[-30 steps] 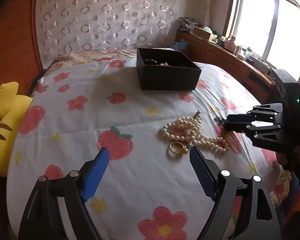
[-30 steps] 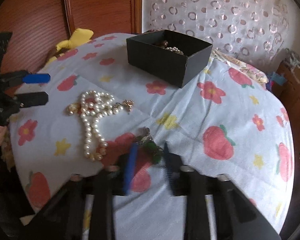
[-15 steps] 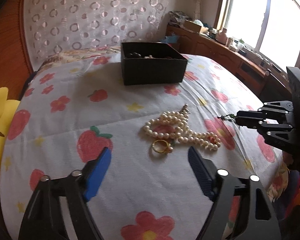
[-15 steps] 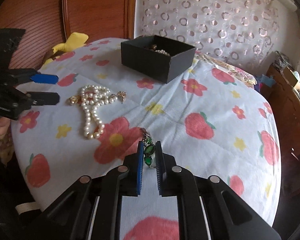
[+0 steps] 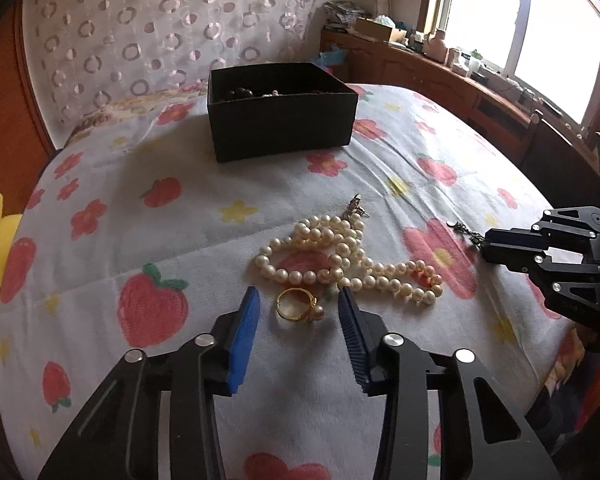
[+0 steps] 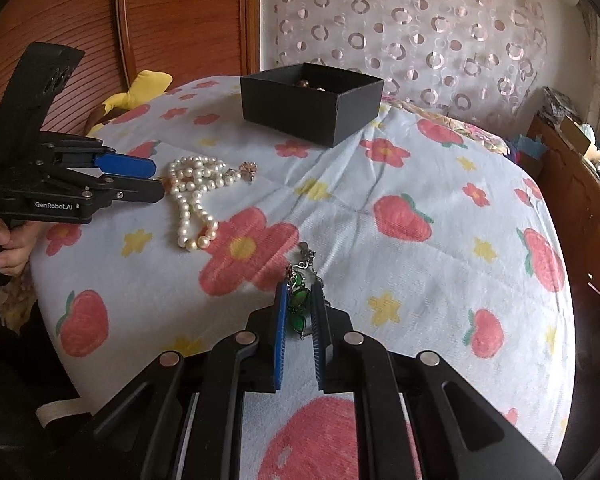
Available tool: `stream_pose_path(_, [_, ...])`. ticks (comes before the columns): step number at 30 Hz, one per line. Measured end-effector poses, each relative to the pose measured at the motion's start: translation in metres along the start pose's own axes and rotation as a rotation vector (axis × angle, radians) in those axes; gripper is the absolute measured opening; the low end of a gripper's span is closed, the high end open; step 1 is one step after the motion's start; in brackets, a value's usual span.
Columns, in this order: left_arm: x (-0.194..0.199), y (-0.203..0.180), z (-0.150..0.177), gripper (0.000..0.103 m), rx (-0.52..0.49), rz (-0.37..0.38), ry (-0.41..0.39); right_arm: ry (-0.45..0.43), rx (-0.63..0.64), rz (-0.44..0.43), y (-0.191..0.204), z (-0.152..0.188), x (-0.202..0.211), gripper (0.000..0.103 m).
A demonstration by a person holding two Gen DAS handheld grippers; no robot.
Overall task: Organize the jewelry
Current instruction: 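Grasp the green pendant with the right tool while the left tool grasps the gold ring, then carry the ring and pendant into the black box and open both tools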
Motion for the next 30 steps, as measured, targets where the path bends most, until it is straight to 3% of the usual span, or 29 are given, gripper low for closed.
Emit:
stream_pose_path(1, [0.000,0.000,0.000,0.023,-0.001,-0.003,-0.001,-0.002,-0.005,-0.003,0.000,0.000,0.000,0.013])
stream_pose_path(13, [0.024,0.000,0.005,0.023,-0.014,-0.038,-0.069,-0.029,-0.016,-0.004,0.000,-0.001,0.002,0.013])
stream_pose_path(30, [0.052,0.002,-0.044,0.023,0.031,-0.014,-0.193,-0.153,0.052,0.016,0.002,-0.056,0.046,0.013])
Point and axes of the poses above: each gripper's, at about its wrist camera, not at the fingertips, and x roughly against the way its jaws point, y to its left, z to its underside, the point moved 5 cm from there along -x, roughly the way its jaws point, and after that the axes turned 7 degrees about -z, right-handed, at the moved point
